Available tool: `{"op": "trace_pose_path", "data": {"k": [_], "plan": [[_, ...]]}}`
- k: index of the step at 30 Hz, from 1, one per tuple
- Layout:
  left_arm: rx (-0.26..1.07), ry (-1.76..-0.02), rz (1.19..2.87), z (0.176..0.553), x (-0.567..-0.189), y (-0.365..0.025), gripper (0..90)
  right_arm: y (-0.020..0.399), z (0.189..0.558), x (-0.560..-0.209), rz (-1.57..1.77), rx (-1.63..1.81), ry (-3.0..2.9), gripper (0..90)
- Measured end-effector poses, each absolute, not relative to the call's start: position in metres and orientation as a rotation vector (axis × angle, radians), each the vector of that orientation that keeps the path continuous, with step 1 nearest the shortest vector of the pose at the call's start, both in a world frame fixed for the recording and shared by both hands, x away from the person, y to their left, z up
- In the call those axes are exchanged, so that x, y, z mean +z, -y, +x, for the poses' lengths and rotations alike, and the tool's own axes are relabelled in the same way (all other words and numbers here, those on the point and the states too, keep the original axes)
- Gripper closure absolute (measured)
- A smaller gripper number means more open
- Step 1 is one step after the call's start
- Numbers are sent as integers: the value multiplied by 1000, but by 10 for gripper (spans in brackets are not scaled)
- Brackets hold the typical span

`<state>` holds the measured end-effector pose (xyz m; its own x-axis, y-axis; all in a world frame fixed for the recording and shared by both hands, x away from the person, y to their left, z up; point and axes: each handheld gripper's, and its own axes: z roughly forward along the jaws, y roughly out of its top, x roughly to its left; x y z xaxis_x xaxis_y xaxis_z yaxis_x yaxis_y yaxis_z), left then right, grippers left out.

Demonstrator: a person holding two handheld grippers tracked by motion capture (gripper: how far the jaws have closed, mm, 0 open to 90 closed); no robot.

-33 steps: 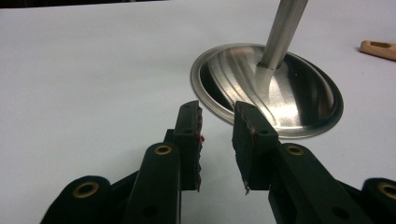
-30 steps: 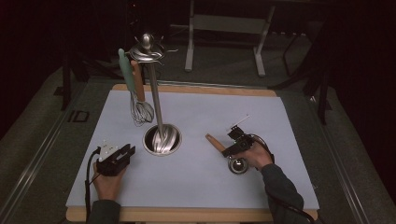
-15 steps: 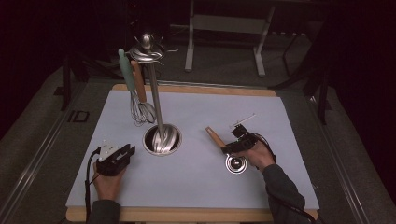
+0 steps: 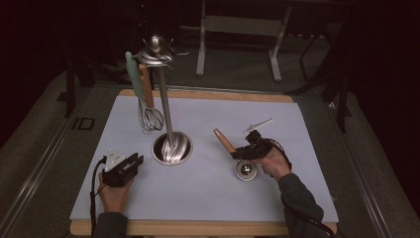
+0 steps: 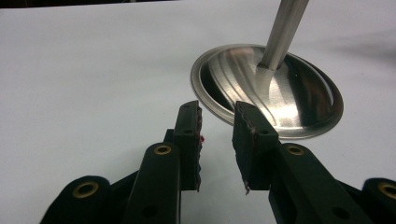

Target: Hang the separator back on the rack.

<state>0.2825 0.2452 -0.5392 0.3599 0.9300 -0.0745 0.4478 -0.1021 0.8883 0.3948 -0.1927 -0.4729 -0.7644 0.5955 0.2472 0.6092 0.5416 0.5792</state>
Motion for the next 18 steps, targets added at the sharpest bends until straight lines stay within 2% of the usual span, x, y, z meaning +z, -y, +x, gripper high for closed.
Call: {"op": "trace_pose_path", "data": {"k": [18], "plan": [[667,-1230,1713,282,-539,-245,722,185,387,-452,-877,-1227,2817,707]]}}
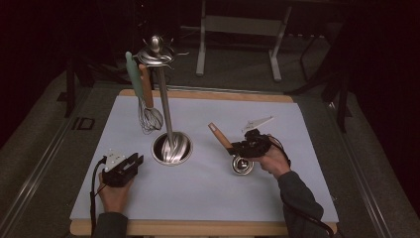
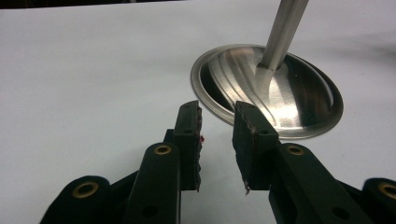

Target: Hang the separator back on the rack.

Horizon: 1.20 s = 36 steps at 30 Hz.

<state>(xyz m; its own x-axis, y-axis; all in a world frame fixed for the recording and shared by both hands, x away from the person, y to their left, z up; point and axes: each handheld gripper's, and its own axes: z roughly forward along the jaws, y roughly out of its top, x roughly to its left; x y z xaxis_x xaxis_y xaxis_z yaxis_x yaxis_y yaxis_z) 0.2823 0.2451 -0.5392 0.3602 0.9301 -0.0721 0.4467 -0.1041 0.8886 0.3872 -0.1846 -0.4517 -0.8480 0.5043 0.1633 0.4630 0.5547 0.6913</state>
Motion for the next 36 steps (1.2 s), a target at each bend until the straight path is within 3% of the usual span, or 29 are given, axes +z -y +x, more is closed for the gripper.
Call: {"op": "trace_pose_path", "data": {"k": [36], "plan": [[667,-1228,1714,282,-539,-245,719,168,390,-412,626,1340,-2644,707]]}}
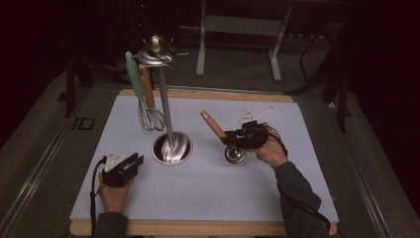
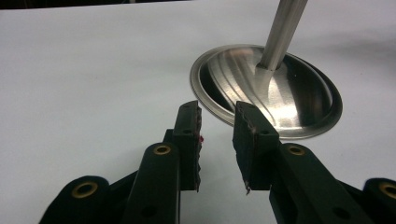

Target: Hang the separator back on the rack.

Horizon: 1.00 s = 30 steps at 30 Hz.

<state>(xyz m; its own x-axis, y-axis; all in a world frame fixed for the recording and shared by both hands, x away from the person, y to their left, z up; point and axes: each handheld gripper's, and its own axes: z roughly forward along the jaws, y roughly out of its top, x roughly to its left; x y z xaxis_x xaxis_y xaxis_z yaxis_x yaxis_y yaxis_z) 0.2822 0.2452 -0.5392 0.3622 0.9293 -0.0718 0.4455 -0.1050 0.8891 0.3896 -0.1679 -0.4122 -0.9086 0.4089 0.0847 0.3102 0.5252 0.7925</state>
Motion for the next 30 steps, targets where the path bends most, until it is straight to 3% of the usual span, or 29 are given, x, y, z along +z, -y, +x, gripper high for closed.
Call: {"op": "trace_pose_path", "data": {"k": [30], "plan": [[666,-1228,1713,282,-539,-245,719,153,391,-376,534,1452,-2547,708]]}}
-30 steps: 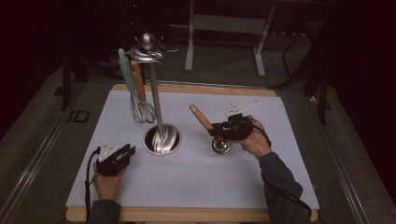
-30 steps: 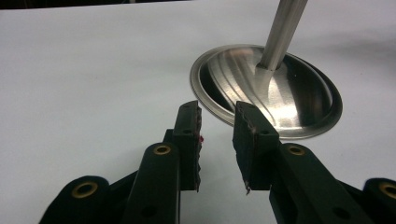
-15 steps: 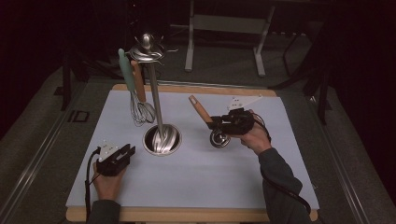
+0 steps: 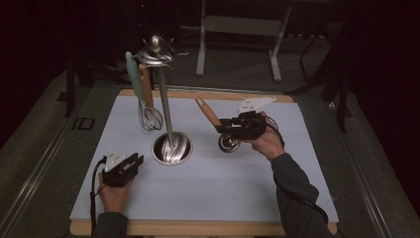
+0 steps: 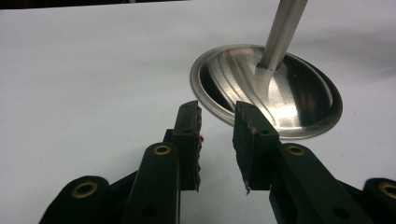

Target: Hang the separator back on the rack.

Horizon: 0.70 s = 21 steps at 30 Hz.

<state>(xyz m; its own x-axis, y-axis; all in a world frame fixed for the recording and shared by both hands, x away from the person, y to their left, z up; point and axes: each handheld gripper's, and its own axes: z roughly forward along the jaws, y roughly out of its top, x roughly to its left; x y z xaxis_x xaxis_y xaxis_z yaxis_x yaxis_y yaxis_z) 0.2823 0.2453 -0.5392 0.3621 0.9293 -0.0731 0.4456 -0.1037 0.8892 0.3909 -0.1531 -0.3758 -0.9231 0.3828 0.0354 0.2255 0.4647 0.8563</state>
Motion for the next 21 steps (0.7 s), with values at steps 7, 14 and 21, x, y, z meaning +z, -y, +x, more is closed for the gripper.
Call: {"op": "trace_pose_path", "data": {"k": [7,14,21], "plan": [[667,-1227,1714,282,-539,-245,719,149,390,-366,505,1469,-2533,707],[666,-1228,1713,282,-539,-245,719,146,388,-359,477,1497,-2517,708],[666,-1228,1711,282,-539,-245,719,145,388,-352,457,1521,-2503,708]]}}
